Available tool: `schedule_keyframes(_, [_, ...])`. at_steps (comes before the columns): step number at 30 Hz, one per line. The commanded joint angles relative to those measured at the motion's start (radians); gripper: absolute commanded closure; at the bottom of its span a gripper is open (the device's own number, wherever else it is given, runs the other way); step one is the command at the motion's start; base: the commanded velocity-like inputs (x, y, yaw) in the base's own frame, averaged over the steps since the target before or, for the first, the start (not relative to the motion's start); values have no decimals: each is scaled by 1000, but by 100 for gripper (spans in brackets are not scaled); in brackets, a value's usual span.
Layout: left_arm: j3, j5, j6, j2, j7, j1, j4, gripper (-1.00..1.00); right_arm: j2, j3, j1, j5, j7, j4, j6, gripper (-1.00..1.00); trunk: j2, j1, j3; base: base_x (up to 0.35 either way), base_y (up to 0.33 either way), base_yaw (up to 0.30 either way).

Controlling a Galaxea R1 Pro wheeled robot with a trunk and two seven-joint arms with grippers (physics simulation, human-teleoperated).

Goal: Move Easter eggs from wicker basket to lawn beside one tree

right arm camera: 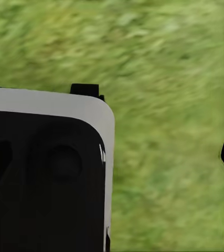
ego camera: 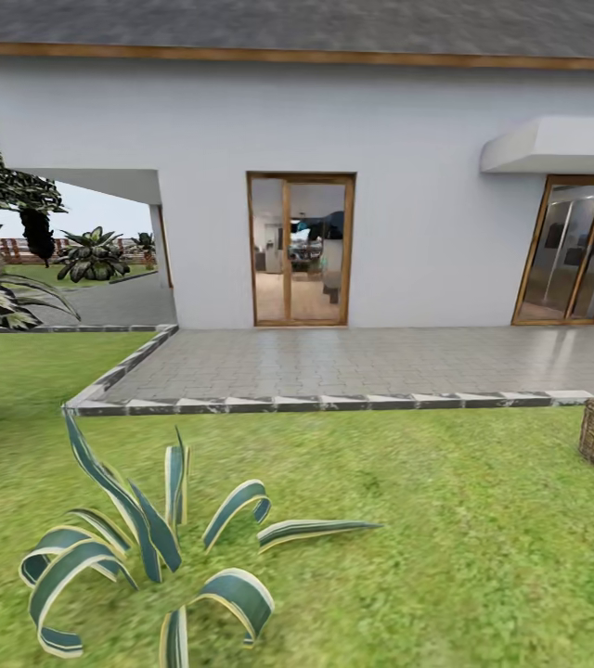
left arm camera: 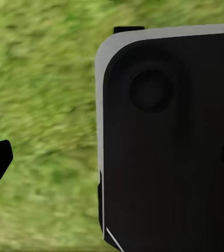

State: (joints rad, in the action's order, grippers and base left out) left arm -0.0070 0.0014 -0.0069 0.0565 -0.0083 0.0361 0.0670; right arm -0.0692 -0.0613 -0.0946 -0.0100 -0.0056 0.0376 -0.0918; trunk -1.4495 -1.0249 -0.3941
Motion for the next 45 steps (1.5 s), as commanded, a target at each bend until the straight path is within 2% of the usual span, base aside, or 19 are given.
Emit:
schedule_keyframes(1, [-1,0,-1,0,-1,1,2,-100,0,-6,-2,-1,0,4,-6,-100,0,0,-1,58,-270,0])
schedule_keyframes(10, [-1,0,-1,0,-1,1,2,-100,0,-6,-2,-1,0,4,-6,-100,0,0,-1,74,-265,0])
schedule_keyframes(19, [-1,0,-1,0,-1,1,2,-100,0,-6,-1,-2,0,4,-7,-100,0,0,-1,15,-51,17])
schedule_keyframes(41, [-1,0,-1,0,-1,1,2,-100,0,-6,-2,-4,-2,5,-6,-100,0,0,-1,0,-1,263])
schedule_keyframes(45, [-1,0,-1,0,-1,1,2,-100,0,-6,-2,-3,-1,5,-6,-100,0,0,-1,0,0,100])
